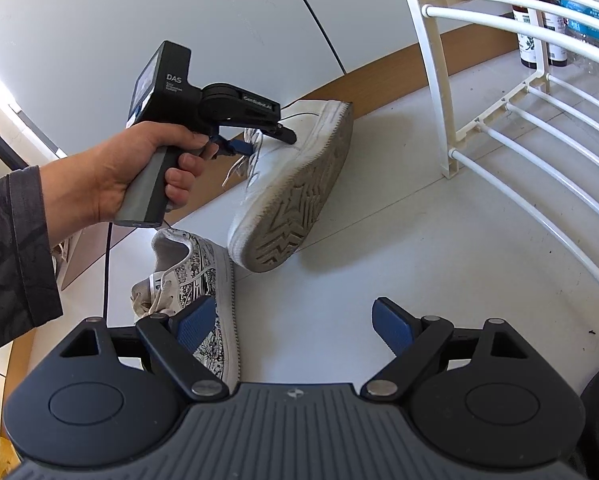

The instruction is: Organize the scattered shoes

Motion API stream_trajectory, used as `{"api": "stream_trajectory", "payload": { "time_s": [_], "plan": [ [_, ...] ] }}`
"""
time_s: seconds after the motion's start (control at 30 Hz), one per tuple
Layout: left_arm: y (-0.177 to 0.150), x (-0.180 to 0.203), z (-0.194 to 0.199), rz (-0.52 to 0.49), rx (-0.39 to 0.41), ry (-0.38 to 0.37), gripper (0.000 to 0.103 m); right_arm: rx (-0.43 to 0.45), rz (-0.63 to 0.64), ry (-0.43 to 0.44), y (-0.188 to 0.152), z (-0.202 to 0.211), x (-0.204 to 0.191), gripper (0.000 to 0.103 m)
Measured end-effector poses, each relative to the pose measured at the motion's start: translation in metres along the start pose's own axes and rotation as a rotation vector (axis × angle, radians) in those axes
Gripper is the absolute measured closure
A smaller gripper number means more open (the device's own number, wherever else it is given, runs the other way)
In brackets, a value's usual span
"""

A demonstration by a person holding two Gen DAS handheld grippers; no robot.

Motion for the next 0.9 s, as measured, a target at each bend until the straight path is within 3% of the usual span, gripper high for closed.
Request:
{"api": "stream_trajectory", "payload": {
  "time_s": [0.3, 0.5, 0.63, 0.77, 0.83, 0.87, 0.9],
  "plan": [
    [-0.007, 0.018, 0.02, -0.083, -0.014, -0.048, 0.084, 0.018, -0.01, 0.004, 0.003, 0.009, 0.0, 0.014],
    [-0.019, 0.055, 0.022, -0.217, -0.034, -0.081, 0.092, 0.028, -0.009, 0.017, 0.003, 0.015, -0.002, 0.014],
    [-0.02, 0.067, 0.024, -0.229, -0.017, -0.069, 0.099, 0.035, -0.022, 0.011, 0.004, 0.018, 0.004, 0.014],
    [-0.02, 0.079, 0.027, -0.241, 0.0, -0.057, 0.082, 0.039, -0.035, 0.007, 0.007, 0.02, 0.009, 0.014],
    [-0.021, 0.085, 0.028, -0.247, 0.008, -0.051, 0.056, 0.041, -0.038, 0.01, 0.008, 0.02, 0.009, 0.014],
    [-0.021, 0.088, 0.029, -0.25, 0.012, -0.048, 0.034, 0.045, -0.038, 0.013, 0.009, 0.021, 0.008, 0.014],
    [-0.021, 0.091, 0.029, -0.253, 0.016, -0.045, 0.023, 0.048, -0.038, 0.015, 0.01, 0.022, 0.008, 0.014]
  ]
}}
Point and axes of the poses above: each gripper's, at about its wrist camera, not at the fingertips, and z roughly against the way its jaws point, x to its right, y to its top, the point moved 5 cm from there along -z, roughly the way its jaws point, and after that the axes turned 9 degrees about y, right-handed, at the moved point
